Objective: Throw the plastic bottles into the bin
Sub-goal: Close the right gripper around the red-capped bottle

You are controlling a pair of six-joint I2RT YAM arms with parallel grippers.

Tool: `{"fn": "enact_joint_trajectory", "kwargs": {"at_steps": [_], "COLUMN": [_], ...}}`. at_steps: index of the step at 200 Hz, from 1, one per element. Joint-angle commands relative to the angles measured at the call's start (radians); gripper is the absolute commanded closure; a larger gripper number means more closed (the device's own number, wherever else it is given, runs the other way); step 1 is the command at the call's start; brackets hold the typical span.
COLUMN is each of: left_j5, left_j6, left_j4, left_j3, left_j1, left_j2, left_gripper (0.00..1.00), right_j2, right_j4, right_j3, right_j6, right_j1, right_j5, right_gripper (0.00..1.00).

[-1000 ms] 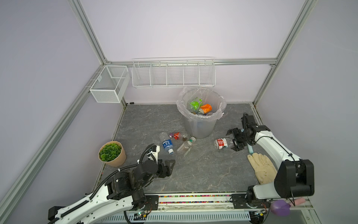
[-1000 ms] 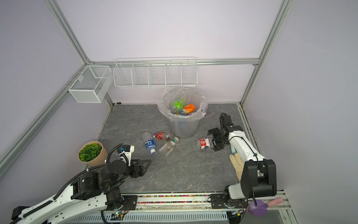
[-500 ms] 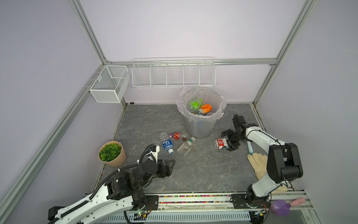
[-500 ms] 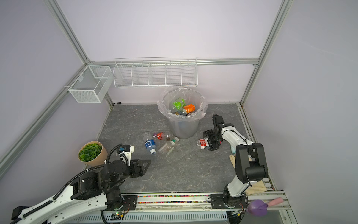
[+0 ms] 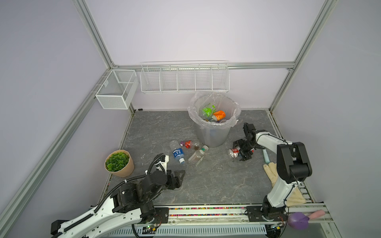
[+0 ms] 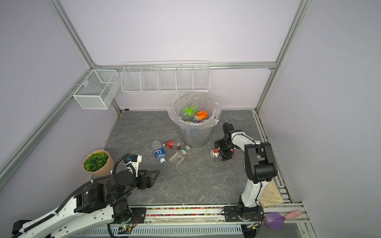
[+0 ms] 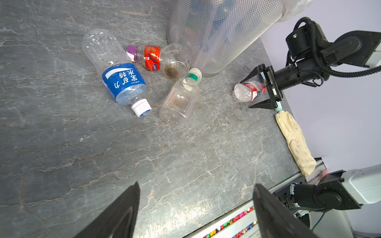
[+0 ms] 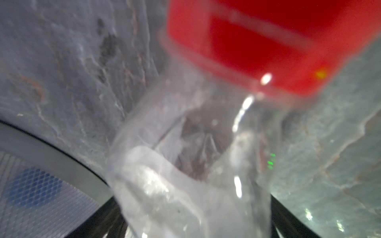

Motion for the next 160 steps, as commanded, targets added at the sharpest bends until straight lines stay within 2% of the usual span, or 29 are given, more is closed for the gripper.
{"fn": "enact_joint_trajectory", "kwargs": {"at_steps": [1, 23, 60, 76, 135, 160], "left_j5": [-0.027, -0.028, -0.024, -0.022, -0.022, -0.022], "left_j6": [-0.011, -0.012, -0.019, -0.021, -0.025, -0.025], "left_j4": [-0.034, -0.034, -0.033, -0.034, -0.039, -0.039], "left_j3": [0.017, 0.016, 0.007, 0.005, 0.003, 0.005], "left_j1": [-0.006, -0.006, -0.005, -0.006, -0.006, -0.006], "left_j2": [-0.017, -0.022, -0.027, -0.031, -0.040, -0.040], "left_gripper": [0.15, 0.15, 0.15, 0.15, 0.15, 0.15], "right_j2": [0.016, -0.004, -0.027, -0.032, -0.076, -0.120], "right_j4": [-0.011, 0.016, 0.013, 0.020, 0.042, 0.048], "right_j3": [0.012, -0.028, -0.057, -0.067, -0.102, -0.114], "right_j6": [-0.016, 0.001, 0.006, 0.006, 0.004, 0.003], "right_j1": [0.003, 0.004, 0.003, 0.003, 0.008, 0.011], "right_j5": [0.020, 0.031, 0.045, 0.044, 0.033, 0.039], "right_gripper": [0.07, 0.00, 0.36, 0.48, 0.73, 0.93]}}
